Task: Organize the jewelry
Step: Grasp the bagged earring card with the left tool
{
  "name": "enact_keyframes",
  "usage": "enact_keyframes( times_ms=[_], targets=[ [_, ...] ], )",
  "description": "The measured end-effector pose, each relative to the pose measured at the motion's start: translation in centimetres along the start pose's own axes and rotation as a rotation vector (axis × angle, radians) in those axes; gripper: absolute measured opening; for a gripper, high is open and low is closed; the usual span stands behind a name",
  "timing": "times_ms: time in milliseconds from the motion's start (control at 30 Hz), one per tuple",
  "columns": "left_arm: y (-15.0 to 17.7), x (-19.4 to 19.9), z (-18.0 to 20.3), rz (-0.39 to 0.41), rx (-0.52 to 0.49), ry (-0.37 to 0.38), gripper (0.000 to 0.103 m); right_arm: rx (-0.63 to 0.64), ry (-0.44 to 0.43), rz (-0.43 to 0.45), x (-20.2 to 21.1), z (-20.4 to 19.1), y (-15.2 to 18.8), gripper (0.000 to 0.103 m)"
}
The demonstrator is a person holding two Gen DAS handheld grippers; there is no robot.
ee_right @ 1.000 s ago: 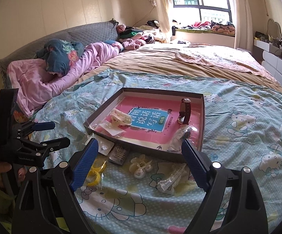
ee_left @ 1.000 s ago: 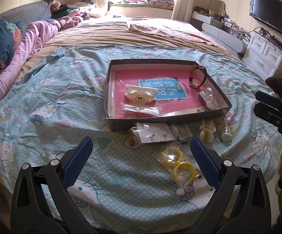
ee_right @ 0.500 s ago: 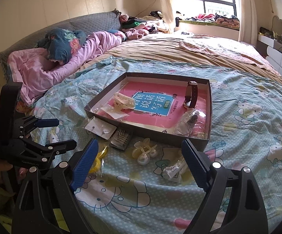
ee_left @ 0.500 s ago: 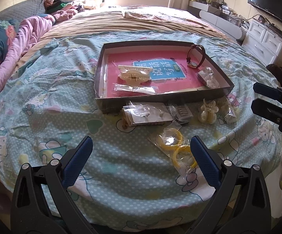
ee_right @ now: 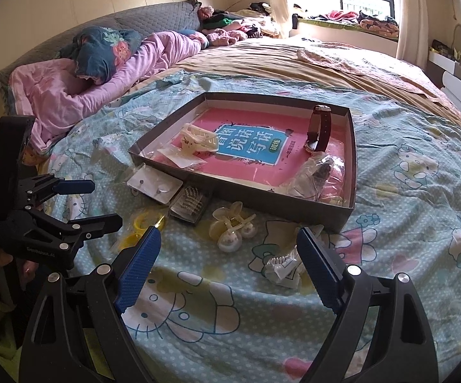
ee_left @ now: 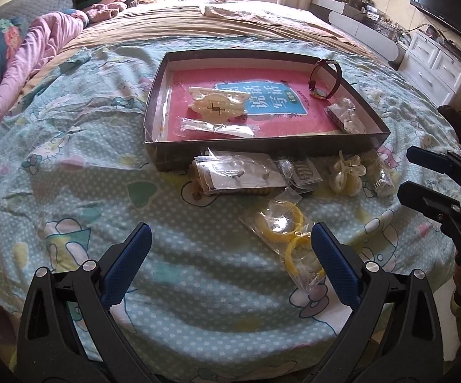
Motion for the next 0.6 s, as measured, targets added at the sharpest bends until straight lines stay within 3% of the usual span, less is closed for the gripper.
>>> enact_keyframes(
  times_ms=[600],
  targets=[
    [-2.3, -3.0, -0.2, -0.007, 0.012, -0.013, 0.093, 0.019, -0.002, -0.072, -3.8, 1.2, 0.0, 0.077]
  ],
)
Point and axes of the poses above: each gripper's, at about its wrist camera, not at the fingertips, and x roughly against the way its jaws point, z to its right, y to its underside, the point moved 4 cm from there along -x, roughly the way its jaws point, and after that the axes turned 2 degrees about -x, right-handed, at the moved point
